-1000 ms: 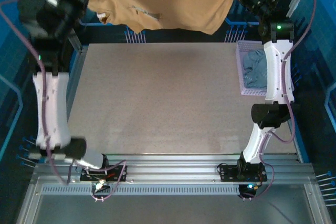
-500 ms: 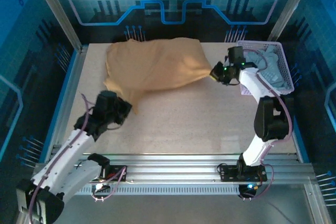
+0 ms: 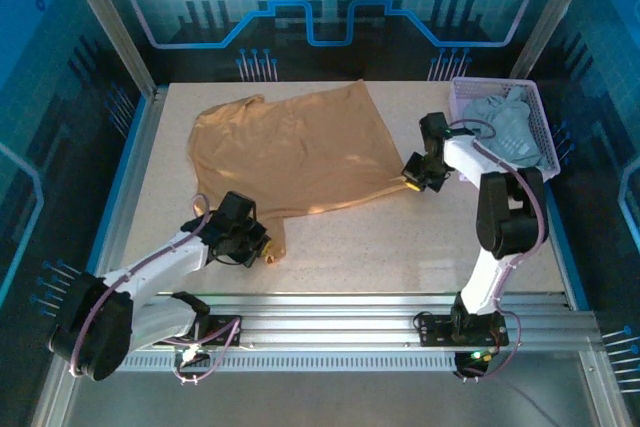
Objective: Fold and stack the t-shirts
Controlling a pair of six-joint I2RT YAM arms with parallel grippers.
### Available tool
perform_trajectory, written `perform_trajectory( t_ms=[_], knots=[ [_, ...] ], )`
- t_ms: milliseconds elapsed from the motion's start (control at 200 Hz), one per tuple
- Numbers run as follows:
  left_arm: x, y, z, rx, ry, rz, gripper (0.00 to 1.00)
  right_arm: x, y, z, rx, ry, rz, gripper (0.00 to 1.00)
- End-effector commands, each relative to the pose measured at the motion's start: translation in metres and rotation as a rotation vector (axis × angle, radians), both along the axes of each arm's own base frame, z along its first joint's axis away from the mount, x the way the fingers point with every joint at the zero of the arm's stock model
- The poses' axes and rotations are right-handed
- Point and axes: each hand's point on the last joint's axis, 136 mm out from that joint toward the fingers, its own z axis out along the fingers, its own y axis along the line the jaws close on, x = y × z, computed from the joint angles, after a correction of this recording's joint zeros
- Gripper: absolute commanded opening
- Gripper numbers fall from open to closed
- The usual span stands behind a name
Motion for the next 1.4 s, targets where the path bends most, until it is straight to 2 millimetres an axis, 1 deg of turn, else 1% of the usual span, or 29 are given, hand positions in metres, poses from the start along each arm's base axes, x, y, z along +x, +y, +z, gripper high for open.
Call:
perform_trajectory(
  t_ms=[0,70,180,255,410,460,550,570,610,665,715,760,795,855,925,970,1015,1075,1170,1186,1191,1206,1216,1221,1231,1236,1241,1316,1396],
  knots=[
    [0.005,-0.012,0.006,-0.043,0.005,-0.008,0.0,-0.041,-0.043,0.01,-0.151,0.067,-0.086,0.0],
    [0.007,-0.016,0.005,-0.053,0.001,-0.017,0.0,-0.061,-0.06,0.011,-0.191,0.099,-0.135,0.0],
    [0.01,-0.021,0.007,-0.045,-0.002,-0.044,0.0,-0.087,-0.081,0.02,-0.273,0.117,-0.193,0.0],
    [0.009,-0.022,0.008,-0.034,0.001,-0.058,0.0,-0.093,-0.08,0.018,-0.262,0.105,-0.19,0.0],
    [0.004,-0.022,0.001,-0.033,0.023,-0.059,0.0,-0.097,-0.071,0.001,-0.222,0.183,-0.182,0.0],
    [0.003,-0.02,0.004,-0.022,0.028,-0.064,0.0,-0.098,-0.069,0.002,-0.22,0.182,-0.19,0.0],
    [-0.004,-0.013,0.014,0.006,0.039,-0.057,0.0,-0.103,-0.074,0.011,-0.246,0.168,-0.214,0.0],
    [-0.005,-0.012,0.017,0.008,0.035,-0.052,0.05,-0.104,-0.076,0.013,-0.254,0.167,-0.222,0.0],
    [-0.006,-0.009,0.026,0.011,0.025,-0.04,0.23,-0.106,-0.079,0.018,-0.265,0.163,-0.236,0.0],
    [-0.007,-0.001,0.041,0.035,0.005,-0.012,0.39,-0.106,-0.081,0.028,-0.266,0.137,-0.253,0.14],
    [-0.002,0.007,0.06,0.065,-0.039,0.006,0.47,-0.101,-0.079,0.039,-0.26,0.09,-0.256,0.28],
    [0.005,0.016,0.077,0.096,-0.074,0.019,0.48,-0.092,-0.074,0.053,-0.264,0.036,-0.241,0.38],
    [0.016,0.022,0.087,0.103,-0.099,0.03,0.48,-0.081,-0.068,0.064,-0.269,-0.021,-0.214,0.42],
    [0.039,0.032,0.096,0.084,-0.119,0.066,0.45,-0.054,-0.05,0.081,-0.25,-0.136,-0.13,0.43],
    [0.078,0.044,0.097,0.054,-0.133,0.105,0.42,-0.025,-0.027,0.096,-0.239,-0.232,-0.027,0.43],
    [0.108,0.054,0.096,0.052,-0.148,0.122,0.42,-0.004,-0.006,0.098,-0.18,-0.275,0.044,0.44],
    [0.138,0.065,0.094,0.07,-0.151,0.126,0.41,0.014,0.015,0.094,-0.096,-0.287,0.102,0.43],
    [0.178,0.078,0.088,0.082,-0.14,0.13,0.4,0.033,0.035,0.089,-0.026,-0.277,0.155,0.37],
    [0.24,0.093,0.079,0.081,-0.157,0.128,0.4,0.058,0.052,0.079,0.027,-0.266,0.221,0.32],
    [0.245,0.095,0.072,0.08,-0.146,0.123,0.4,0.062,0.055,0.078,0.037,-0.269,0.231,0.31],
    [0.252,0.095,0.077,0.077,-0.163,0.124,0.4,0.063,0.056,0.077,0.04,-0.27,0.235,0.31],
    [0.257,0.097,0.069,0.078,-0.151,0.118,0.39,0.067,0.059,0.076,0.054,-0.273,0.246,0.3],
    [0.266,0.099,0.072,0.077,-0.163,0.118,0.39,0.069,0.06,0.075,0.061,-0.274,0.251,0.3],
    [0.265,0.099,0.066,0.08,-0.151,0.114,0.39,0.069,0.061,0.073,0.064,-0.27,0.254,0.3],
    [0.27,0.1,0.065,0.081,-0.151,0.11,0.39,0.071,0.062,0.072,0.067,-0.269,0.257,0.29],
    [0.277,0.101,0.07,0.082,-0.163,0.112,0.39,0.072,0.062,0.071,0.069,-0.267,0.258,0.29],
    [0.275,0.102,0.063,0.087,-0.148,0.106,0.39,0.073,0.063,0.071,0.072,-0.264,0.259,0.29],
    [0.3,0.11,0.047,0.127,-0.101,0.081,0.39,0.083,0.062,0.055,0.077,-0.218,0.245,0.28],
    [0.315,0.113,0.027,0.144,-0.06,0.065,0.38,0.091,0.062,0.035,0.101,-0.16,0.216,0.28]
  ],
)
